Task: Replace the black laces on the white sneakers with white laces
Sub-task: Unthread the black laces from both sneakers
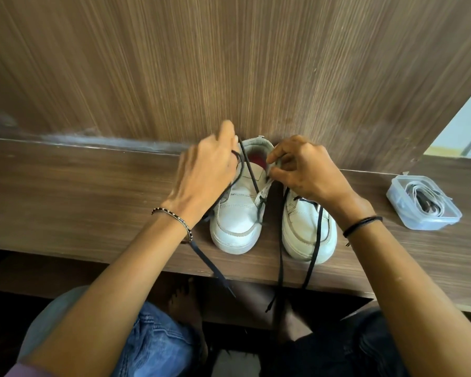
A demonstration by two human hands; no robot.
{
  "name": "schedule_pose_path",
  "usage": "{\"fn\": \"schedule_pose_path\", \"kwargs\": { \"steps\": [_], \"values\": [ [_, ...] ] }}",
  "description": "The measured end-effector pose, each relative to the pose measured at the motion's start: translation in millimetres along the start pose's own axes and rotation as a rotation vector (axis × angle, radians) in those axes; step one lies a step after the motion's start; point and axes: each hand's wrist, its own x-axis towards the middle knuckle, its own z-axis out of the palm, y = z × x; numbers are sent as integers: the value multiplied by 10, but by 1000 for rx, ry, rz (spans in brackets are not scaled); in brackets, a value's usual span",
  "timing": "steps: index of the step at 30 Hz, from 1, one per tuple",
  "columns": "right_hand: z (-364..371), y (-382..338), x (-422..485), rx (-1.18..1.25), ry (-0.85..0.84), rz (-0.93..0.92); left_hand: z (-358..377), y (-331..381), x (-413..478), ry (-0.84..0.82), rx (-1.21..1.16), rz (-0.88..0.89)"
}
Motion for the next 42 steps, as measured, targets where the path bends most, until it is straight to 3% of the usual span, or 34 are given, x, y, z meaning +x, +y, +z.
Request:
{"fn": "schedule_pose_path", "kwargs": {
  "steps": [3,6,7,8,14,18,29,34,38,40,42],
  "values": [
    [3,-10,3,7,1,9,19,-8,42,82,-344,-321],
    [2,-18,-1,5,-6,20,57,117,73,-16,-965,-802],
    [0,-18,-3,1,-9,20,43,148,82,-70,-1125,-882],
    [0,-20,-5,0,-10,18,19,157,94,-147,-1150,-863],
    [-18,-30,-5,5,-20,19,-114,46,51,-626,-692,-344],
    [0,-21,4,14,-16,7,-33,-22,-31,-716,-272,-38],
    [-77,-106,-77,70,-3,-151,56,-95,-18,-654,-275,84],
    [-98,-71,-136,-9,-320,-87,41,-96,-15,-648,-289,79],
    [-120,-54,-157,-18,-459,-30,47,-102,-18,-647,-310,67],
    [-108,-57,-172,-37,-446,-47,49,-107,-18,-651,-307,75],
    [-92,-69,-169,-35,-323,-84,50,-106,-18,-656,-288,92]
  ]
}}
